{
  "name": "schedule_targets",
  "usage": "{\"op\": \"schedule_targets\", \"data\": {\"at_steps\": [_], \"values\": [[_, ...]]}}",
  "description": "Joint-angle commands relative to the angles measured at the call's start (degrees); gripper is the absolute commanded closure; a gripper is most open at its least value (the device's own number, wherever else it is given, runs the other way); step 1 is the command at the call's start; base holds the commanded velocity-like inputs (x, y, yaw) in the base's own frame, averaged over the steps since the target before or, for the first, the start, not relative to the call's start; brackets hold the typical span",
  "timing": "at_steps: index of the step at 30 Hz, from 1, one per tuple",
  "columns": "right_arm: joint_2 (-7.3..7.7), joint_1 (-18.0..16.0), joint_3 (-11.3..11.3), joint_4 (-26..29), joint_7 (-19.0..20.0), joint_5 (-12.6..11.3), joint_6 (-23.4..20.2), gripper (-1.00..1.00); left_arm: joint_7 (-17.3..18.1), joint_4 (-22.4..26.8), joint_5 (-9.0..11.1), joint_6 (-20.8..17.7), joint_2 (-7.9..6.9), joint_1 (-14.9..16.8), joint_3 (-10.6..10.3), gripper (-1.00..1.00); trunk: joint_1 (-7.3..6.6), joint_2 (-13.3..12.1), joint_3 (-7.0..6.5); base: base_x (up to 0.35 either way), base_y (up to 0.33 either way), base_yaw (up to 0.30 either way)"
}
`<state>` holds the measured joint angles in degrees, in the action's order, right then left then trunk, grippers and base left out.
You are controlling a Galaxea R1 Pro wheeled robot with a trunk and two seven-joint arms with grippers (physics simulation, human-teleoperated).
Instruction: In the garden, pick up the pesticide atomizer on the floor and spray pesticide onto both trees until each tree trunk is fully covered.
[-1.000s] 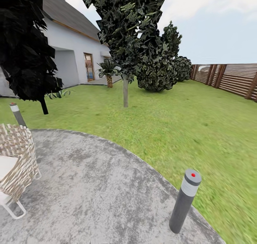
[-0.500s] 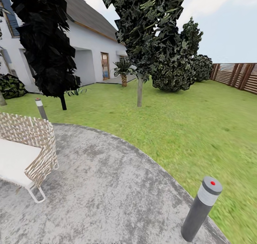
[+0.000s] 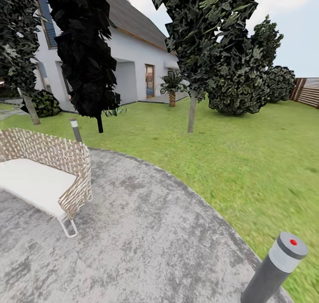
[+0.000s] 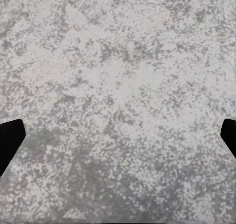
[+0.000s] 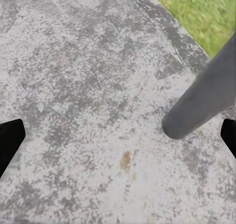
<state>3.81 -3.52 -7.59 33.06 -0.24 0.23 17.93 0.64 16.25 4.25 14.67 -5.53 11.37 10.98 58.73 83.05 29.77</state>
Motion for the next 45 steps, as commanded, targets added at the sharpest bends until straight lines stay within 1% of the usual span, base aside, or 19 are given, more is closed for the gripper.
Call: {"op": "schedule_targets", "data": {"at_steps": [1,45], "values": [[0.0,0.0,-0.1,0.0,0.0,0.0,0.2,-1.0,0.1,-0.1,0.5,0.2,-0.01,0.1,-0.1,-1.0,0.0,0.0,0.08,0.0,0.0,0.277],[-0.03,0.0,-0.1,0.0,0.0,0.0,0.2,-1.0,0.1,0.0,0.5,0.2,-0.01,0.1,0.0,-1.0,9.66,17.7,8.85,0.0,0.0,0.277]]}}
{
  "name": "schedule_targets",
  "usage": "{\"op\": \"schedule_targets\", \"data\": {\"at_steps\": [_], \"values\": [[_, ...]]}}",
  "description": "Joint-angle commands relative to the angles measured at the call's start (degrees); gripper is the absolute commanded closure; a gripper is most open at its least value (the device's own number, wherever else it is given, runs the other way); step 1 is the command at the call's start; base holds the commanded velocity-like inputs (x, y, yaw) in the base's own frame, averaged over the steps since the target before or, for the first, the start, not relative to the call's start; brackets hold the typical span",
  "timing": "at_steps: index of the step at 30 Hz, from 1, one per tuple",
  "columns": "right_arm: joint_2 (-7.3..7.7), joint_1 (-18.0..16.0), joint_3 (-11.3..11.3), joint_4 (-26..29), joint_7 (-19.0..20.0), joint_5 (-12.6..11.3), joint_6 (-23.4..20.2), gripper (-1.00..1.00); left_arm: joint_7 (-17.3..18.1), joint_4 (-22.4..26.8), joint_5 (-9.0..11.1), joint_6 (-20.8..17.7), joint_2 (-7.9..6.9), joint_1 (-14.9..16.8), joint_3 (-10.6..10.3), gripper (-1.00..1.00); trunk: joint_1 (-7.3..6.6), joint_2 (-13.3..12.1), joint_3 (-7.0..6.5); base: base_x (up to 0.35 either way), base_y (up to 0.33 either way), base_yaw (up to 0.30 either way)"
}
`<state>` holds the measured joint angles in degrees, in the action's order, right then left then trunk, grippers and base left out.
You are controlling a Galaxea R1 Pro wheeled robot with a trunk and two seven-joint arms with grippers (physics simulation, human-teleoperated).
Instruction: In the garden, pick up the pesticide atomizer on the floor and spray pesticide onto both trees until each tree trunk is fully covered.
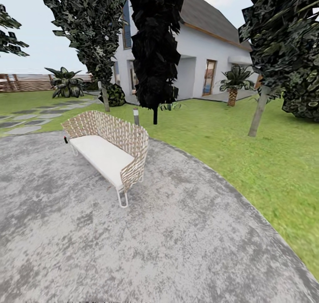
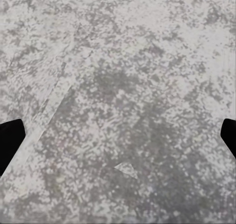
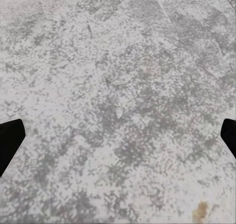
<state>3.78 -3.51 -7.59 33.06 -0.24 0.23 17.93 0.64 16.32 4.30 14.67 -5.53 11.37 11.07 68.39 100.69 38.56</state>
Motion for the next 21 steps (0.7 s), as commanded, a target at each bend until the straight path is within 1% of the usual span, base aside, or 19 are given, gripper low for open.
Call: {"op": "schedule_targets", "data": {"at_steps": [1,21], "values": [[-0.01,0.0,-0.1,0.0,0.0,0.0,0.2,-1.0,0.1,-0.1,0.4,0.2,-0.01,0.1,-0.1,-1.0,0.22,0.4,0.26,0.0,0.0,0.277],[-0.01,0.0,0.0,0.0,0.0,0.0,0.2,-1.0,0.1,-0.1,0.5,0.2,-0.01,0.1,-0.1,-1.0,4.61,8.5,4.25,0.0,0.0,0.277]]}}
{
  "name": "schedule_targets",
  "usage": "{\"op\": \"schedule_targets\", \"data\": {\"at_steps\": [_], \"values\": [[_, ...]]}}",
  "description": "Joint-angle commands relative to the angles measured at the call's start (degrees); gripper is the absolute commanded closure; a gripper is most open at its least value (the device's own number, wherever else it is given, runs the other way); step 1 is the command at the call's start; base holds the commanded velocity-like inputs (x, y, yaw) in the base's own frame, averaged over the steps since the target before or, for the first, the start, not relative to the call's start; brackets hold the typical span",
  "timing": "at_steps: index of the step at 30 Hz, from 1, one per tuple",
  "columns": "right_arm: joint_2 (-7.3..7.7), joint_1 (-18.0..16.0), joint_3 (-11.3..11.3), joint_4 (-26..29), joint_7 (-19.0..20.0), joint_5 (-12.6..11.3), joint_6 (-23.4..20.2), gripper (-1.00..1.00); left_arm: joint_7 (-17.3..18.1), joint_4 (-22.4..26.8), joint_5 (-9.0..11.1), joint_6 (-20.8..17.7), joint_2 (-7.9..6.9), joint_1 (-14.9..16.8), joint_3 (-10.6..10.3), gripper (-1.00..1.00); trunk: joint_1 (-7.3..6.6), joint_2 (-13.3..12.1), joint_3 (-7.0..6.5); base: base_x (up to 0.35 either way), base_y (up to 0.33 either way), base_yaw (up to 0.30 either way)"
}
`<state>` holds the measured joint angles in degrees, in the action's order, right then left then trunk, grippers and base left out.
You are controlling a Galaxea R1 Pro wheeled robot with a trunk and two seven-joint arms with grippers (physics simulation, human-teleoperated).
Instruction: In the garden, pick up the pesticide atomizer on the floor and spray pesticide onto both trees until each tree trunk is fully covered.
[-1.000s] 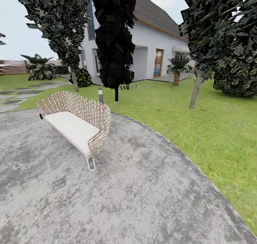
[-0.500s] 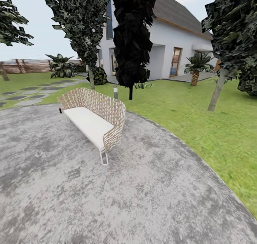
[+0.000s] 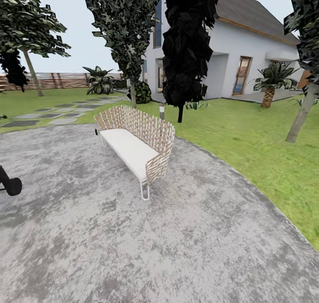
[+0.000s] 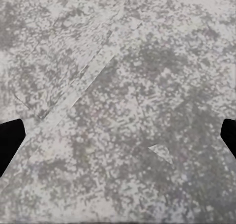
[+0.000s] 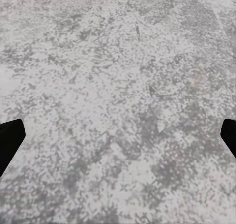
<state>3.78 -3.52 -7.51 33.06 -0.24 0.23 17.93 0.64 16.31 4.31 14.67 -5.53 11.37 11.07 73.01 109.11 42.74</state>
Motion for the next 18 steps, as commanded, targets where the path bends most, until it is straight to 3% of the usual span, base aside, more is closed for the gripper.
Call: {"op": "schedule_targets", "data": {"at_steps": [1,13,18], "values": [[0.0,0.0,-0.1,0.0,0.0,0.0,0.2,-1.0,0.1,-0.1,0.4,0.2,-0.01,0.1,-0.1,-1.0,0.22,0.4,0.26,0.0,0.0,0.277],[0.0,0.0,-0.1,0.0,0.0,0.0,0.2,-1.0,0.1,-0.1,0.4,0.2,-0.01,0.1,-0.1,-1.0,2.85,5.2,2.65,0.0,0.0,0.277],[0.0,0.0,-0.1,0.0,0.0,0.0,0.2,-1.0,0.1,-0.1,0.2,0.2,-0.01,0.1,-0.2,-1.0,2.85,5.2,2.75,0.001,0.0,0.277]]}}
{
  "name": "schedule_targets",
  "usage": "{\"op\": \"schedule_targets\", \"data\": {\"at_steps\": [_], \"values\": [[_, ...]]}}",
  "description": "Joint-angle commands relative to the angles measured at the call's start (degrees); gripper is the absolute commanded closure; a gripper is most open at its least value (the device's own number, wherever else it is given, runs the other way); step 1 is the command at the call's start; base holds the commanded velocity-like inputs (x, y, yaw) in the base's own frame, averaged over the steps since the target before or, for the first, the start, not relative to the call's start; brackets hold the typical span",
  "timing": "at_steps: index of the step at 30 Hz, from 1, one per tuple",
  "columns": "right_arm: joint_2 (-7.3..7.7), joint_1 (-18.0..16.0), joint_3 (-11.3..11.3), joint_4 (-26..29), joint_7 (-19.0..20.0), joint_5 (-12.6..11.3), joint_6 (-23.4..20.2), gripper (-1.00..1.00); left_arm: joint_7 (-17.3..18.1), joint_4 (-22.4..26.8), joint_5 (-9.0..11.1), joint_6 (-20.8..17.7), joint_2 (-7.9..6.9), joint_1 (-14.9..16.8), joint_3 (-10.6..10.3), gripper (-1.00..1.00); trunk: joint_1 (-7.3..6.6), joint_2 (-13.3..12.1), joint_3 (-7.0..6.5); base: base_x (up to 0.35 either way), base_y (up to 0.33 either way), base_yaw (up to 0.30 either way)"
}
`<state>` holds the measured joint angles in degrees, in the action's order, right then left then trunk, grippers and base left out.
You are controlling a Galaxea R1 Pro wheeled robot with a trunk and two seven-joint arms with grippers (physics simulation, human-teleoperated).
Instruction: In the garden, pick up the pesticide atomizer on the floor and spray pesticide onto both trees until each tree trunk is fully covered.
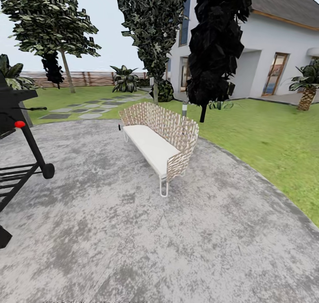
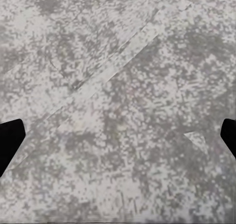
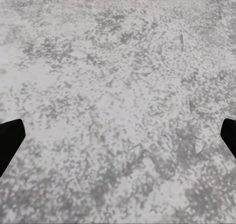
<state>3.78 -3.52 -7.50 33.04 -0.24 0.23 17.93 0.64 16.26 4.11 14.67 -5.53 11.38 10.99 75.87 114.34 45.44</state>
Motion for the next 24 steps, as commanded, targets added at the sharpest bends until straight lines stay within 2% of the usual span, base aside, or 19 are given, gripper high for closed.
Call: {"op": "schedule_targets", "data": {"at_steps": [1,10,17,24], "values": [[0.0,0.0,-0.1,0.0,0.0,0.0,0.2,-1.0,0.1,-0.1,0.4,0.2,-0.01,0.1,-0.1,-1.0,-0.01,0.0,0.07,0.026,0.0,0.277],[0.0,-0.1,-0.1,0.0,0.0,0.0,0.2,-1.0,0.1,-0.1,0.4,0.2,-0.05,0.1,-0.1,-1.0,-0.01,0.0,0.25,0.258,0.003,0.277],[0.0,0.0,-0.1,0.0,0.0,0.0,0.2,-1.0,0.1,-0.1,0.3,0.2,-0.05,0.1,-0.1,-1.0,-0.01,0.0,0.39,0.333,0.116,0.269],[0.03,0.0,0.0,0.0,0.4,0.2,0.2,-1.0,0.1,-0.1,0.3,0.2,-0.03,0.1,-0.1,-1.0,-0.01,0.0,0.43,0.31,0.197,0.051]]}}
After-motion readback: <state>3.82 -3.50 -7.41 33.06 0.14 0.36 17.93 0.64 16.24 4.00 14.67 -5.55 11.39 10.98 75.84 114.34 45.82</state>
